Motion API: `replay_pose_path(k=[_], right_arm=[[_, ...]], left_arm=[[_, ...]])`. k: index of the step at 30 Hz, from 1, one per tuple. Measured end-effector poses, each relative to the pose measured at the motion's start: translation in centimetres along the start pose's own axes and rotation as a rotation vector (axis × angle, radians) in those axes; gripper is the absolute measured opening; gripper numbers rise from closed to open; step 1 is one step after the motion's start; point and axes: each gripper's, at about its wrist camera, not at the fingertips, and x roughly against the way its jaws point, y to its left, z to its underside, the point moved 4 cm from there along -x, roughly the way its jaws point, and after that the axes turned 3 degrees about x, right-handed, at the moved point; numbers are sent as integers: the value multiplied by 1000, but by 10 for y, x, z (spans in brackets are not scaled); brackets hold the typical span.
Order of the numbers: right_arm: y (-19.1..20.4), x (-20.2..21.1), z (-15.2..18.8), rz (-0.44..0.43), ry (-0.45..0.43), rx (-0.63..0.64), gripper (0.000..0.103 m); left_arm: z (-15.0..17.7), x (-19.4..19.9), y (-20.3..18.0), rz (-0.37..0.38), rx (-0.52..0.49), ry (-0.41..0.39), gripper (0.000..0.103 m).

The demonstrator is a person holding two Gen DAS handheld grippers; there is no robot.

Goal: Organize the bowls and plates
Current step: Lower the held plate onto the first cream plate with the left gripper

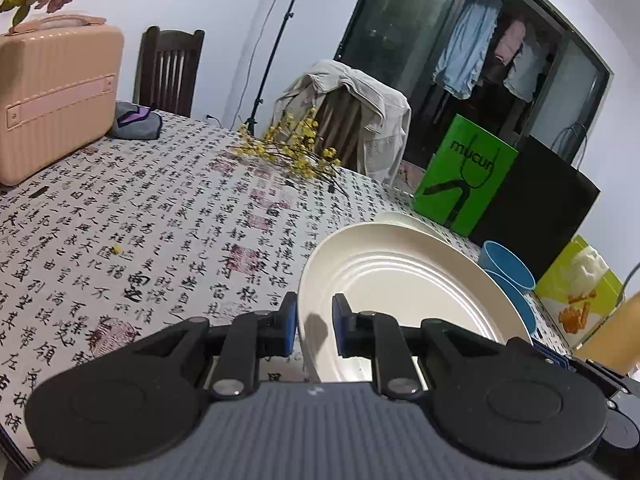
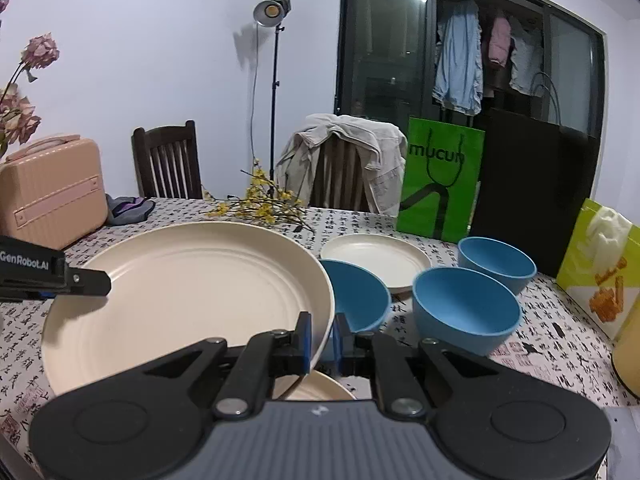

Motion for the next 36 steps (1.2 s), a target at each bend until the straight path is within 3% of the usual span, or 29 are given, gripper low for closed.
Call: replay_pose_path(k=[36], right_arm=[[-52,13,70,68,19,-114,11]], left_arm=[[63,-30,-37,58,-116,104,17]])
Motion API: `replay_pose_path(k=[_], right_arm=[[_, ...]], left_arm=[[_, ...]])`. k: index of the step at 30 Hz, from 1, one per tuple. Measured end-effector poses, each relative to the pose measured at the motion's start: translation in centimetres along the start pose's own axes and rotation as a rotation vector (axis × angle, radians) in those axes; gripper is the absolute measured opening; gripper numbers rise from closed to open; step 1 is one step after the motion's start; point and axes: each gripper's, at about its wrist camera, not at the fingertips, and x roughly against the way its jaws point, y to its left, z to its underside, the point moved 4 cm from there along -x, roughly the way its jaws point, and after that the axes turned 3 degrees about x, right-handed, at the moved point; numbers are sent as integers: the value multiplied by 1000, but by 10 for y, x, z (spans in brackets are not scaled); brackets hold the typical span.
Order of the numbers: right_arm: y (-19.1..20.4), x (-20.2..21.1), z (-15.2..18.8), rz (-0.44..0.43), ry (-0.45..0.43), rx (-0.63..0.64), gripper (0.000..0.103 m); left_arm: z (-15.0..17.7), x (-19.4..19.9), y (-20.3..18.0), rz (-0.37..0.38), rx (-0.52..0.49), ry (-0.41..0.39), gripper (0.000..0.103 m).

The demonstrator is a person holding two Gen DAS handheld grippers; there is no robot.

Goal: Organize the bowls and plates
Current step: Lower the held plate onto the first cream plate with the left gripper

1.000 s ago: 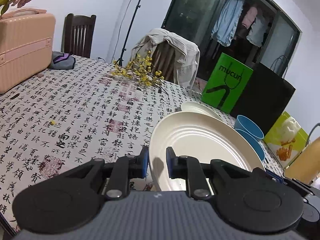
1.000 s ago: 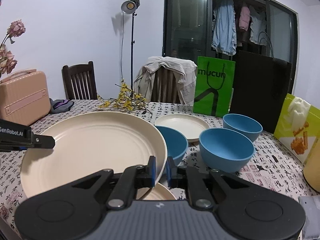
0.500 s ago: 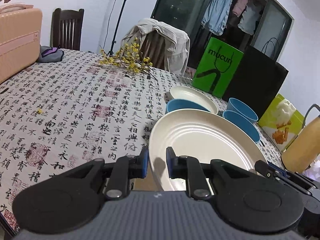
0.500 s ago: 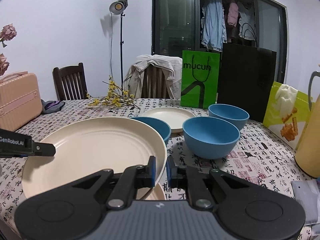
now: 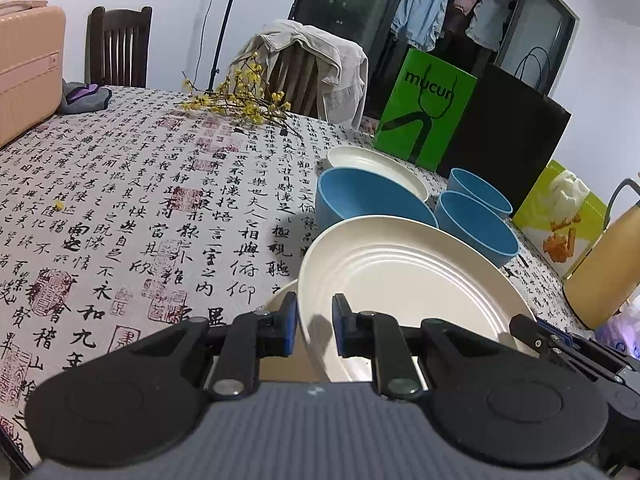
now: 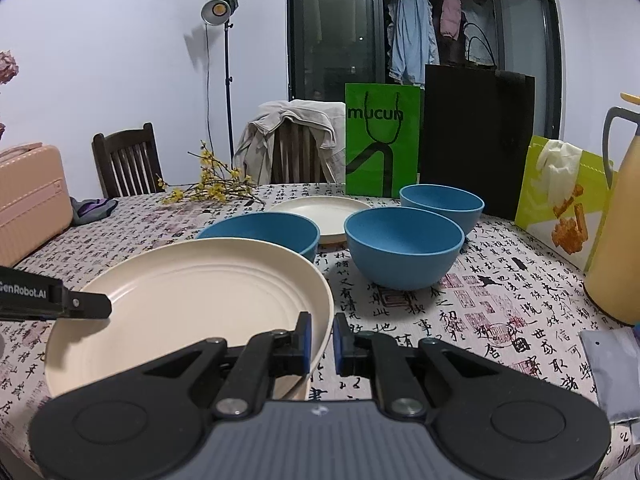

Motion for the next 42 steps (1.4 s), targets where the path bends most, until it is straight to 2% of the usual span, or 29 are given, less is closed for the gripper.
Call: replay_pose_path(k=[16,32,42], right_arm=[[-8,-6,20,27,-1,-3,11],[-15,-16,33,42,1,-3,11],[-6,-26,36,14,14,18,11]], left_arm=[[22,-25,-2,0,-38,59,18],[31,-45,-5,-3,-73,95,18],[34,-40,1,-54,-110,54,18]])
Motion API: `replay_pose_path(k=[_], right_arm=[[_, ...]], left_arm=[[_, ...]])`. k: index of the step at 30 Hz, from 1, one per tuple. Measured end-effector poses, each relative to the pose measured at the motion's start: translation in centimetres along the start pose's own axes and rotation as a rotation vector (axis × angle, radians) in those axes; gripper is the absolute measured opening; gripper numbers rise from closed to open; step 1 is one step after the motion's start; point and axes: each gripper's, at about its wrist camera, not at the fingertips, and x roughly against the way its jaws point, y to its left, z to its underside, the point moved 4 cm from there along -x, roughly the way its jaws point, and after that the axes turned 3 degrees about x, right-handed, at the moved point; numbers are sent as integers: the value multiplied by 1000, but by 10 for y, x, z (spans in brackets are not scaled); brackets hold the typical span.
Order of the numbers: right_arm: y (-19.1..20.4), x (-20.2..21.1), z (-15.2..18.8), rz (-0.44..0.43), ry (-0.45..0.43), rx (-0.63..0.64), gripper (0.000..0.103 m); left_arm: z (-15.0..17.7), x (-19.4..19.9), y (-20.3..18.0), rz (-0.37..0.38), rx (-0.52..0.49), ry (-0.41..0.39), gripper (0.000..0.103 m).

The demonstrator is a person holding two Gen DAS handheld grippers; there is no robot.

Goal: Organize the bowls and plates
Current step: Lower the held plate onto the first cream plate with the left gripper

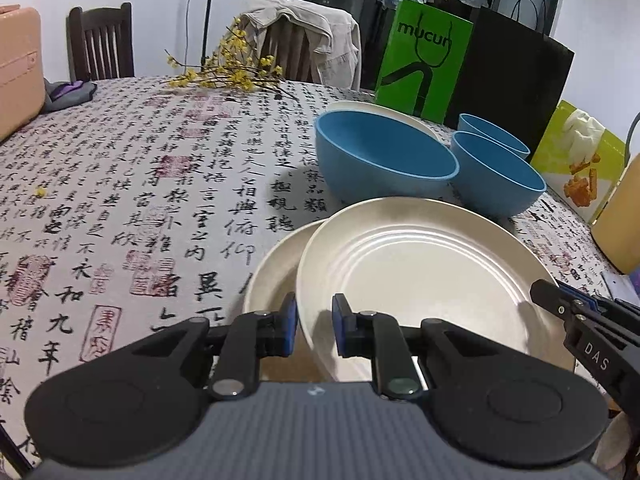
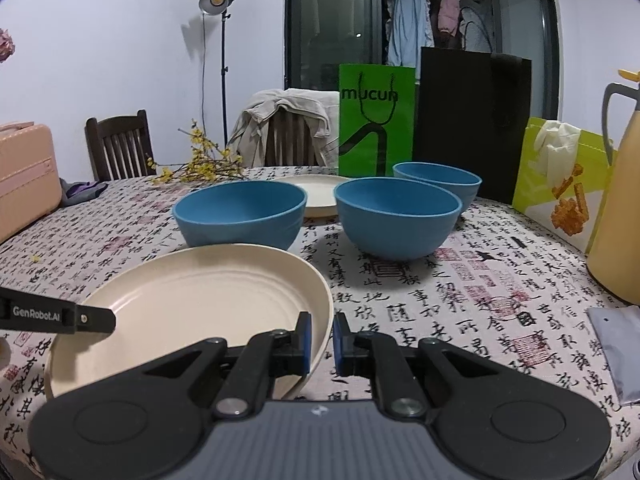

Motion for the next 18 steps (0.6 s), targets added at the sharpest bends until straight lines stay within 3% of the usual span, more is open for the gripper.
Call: replay_pose_path(k=[7,18], right_arm=[[17,-8,5,-10,10,52,11],[28,-13,8,43,-8,121,11]], left_arm=[[2,6,8,-49,-18,-34,18],[4,1,10,-53,-37,-40,18]])
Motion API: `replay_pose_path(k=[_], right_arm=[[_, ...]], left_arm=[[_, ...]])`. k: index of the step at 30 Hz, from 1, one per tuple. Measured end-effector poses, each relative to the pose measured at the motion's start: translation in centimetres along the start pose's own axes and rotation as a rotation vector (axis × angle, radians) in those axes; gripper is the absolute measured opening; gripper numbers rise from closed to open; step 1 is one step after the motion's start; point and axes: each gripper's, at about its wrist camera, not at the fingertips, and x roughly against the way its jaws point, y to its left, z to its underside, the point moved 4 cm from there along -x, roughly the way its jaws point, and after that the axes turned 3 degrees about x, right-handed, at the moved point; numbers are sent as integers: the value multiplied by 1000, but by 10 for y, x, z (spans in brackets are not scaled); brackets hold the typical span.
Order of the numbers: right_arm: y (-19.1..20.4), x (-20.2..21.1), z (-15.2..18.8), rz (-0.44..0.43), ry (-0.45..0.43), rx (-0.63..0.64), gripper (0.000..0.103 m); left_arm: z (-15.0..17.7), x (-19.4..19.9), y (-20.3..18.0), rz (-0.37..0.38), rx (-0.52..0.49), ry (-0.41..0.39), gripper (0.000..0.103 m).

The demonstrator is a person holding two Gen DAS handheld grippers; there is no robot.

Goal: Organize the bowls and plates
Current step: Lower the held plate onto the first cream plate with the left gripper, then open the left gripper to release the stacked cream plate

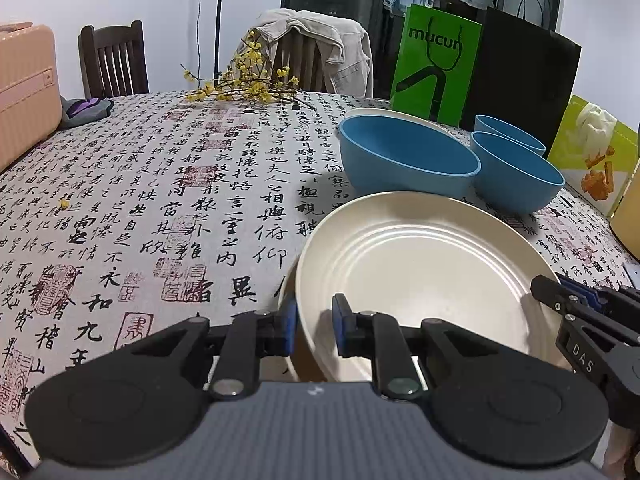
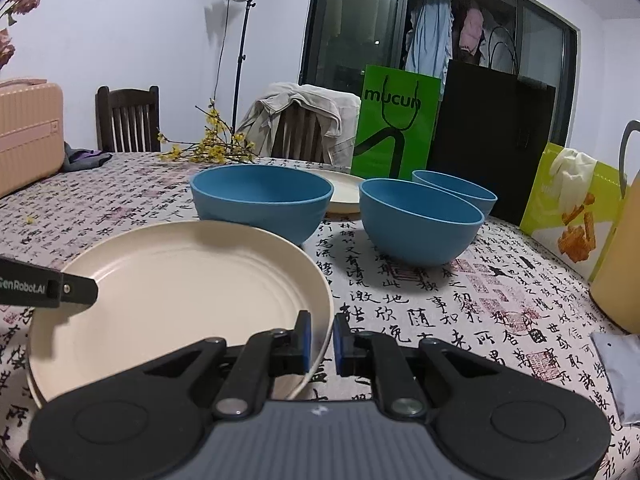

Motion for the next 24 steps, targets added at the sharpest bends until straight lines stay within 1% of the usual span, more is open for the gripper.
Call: replay_pose_path(k=[6,18,21,22,23,24], right_arm=[[0,1,0,9,-8,9,12],[-4,1,1,-21,-15,-27,14],[-6,3,0,-33,-24,-46,14],[-7,4,0,-36,-26,-51,15],[-8,4,0,-42,-30,-55,20],[-7,5,0,-48,-33,-57,22]], left_arm=[[1,0,1,12,3,3,21],[-1,1,1,36,8,-3,29],[-2,4,1,46,13,-9,33],[-2,5,1,48,13,-12,35],[-3,6,1,51,13,-15,36],[-3,7,0,53,13,-17,37]])
